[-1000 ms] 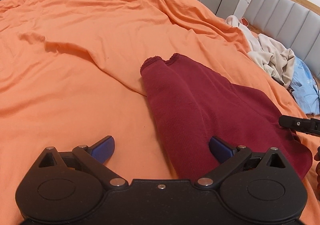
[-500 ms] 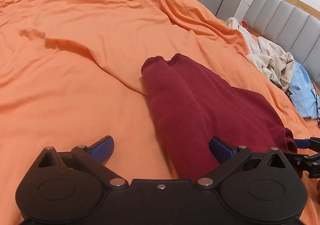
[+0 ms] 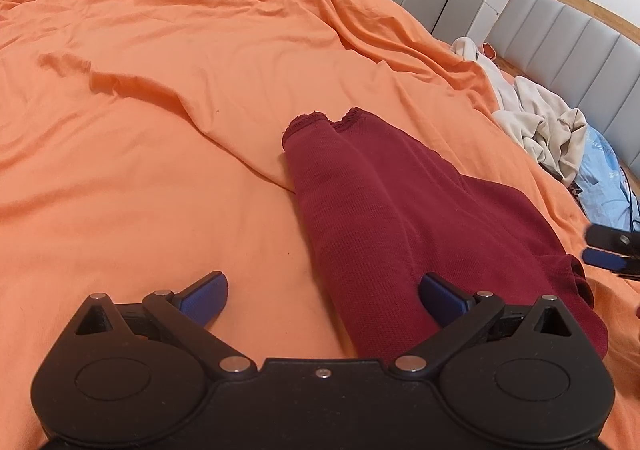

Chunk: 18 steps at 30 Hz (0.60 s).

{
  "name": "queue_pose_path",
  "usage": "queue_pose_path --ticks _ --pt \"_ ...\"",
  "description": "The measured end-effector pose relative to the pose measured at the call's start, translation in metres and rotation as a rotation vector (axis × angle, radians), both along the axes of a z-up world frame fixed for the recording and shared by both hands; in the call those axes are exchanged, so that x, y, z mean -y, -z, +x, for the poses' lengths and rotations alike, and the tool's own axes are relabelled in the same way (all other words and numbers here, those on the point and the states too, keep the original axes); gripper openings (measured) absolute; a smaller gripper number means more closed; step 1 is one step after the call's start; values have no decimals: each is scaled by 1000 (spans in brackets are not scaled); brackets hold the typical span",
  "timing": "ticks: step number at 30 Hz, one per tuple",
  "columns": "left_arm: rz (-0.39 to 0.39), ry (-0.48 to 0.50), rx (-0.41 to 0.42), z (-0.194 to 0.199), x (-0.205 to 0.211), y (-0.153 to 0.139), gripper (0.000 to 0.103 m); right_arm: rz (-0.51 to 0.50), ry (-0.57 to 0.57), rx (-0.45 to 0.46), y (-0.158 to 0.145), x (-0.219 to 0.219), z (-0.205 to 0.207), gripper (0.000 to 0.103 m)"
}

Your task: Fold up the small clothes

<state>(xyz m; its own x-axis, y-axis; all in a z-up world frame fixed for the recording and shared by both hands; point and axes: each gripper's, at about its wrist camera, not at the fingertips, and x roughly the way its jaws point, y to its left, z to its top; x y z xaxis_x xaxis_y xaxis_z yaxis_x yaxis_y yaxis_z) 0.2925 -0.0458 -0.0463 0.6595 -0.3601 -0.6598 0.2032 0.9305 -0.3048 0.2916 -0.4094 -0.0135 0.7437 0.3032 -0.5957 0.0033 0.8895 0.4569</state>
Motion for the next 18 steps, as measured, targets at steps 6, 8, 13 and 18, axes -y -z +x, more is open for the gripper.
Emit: queue_pose_path --ticks 6,8,13,18 --pt "-6 0 0 0 -1 1 103 110 36 -53 27 1 10 76" --pt "-7 0 1 0 -1 1 103 100 37 -65 31 -3 10 65" --pt "-6 0 1 0 -1 1 103 67 52 -58 31 -11 6 50" --pt "-6 -1 1 0 -1 1 103 -41 38 -28 23 -26 3 47"
